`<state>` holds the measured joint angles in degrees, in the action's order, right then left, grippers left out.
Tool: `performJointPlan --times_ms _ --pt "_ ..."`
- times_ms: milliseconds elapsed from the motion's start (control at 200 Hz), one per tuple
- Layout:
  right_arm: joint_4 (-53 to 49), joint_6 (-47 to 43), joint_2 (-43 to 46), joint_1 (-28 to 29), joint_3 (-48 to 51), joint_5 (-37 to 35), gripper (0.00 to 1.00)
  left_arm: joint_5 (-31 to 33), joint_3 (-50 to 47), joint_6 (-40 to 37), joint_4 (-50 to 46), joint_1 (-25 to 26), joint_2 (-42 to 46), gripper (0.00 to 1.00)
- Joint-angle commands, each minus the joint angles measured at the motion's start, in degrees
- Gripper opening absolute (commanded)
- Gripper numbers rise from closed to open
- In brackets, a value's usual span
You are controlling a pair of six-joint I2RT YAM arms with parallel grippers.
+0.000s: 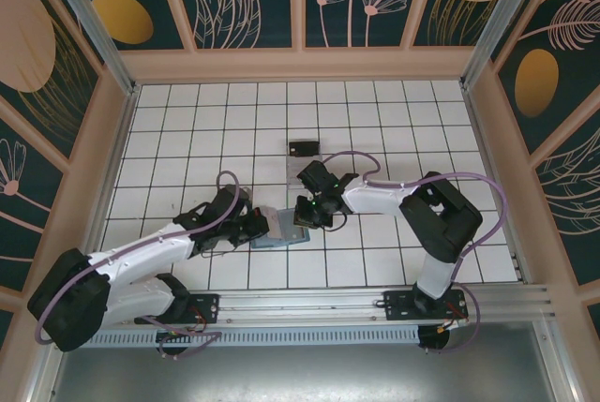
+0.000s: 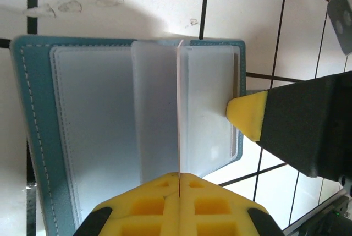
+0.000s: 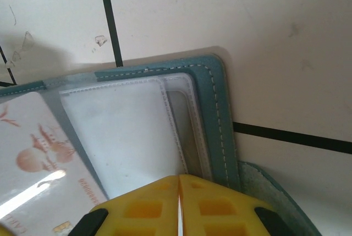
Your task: Take the credit cards out of the card holder
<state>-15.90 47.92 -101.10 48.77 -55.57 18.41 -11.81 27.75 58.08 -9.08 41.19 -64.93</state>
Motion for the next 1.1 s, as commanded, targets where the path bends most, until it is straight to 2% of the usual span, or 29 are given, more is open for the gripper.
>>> performJointPlan --times_ms 0,781,1091 --pt "-4.7 -1.1 0.4 0.5 -1.2 -2.9 0.11 2.3 2.2 -2.9 -5.9 -0.2 1.8 0.0" --pt "-3.6 -1.8 2.2 1.4 -2.7 -1.3 0.11 8.2 12.9 -9.5 -11.5 -0.2 -2.8 0.0" --pt "-0.5 -2.2 1.6 2.0 -2.7 1.2 0.11 13.2 22.7 -18.0 -14.7 -0.9 -9.2 0.0"
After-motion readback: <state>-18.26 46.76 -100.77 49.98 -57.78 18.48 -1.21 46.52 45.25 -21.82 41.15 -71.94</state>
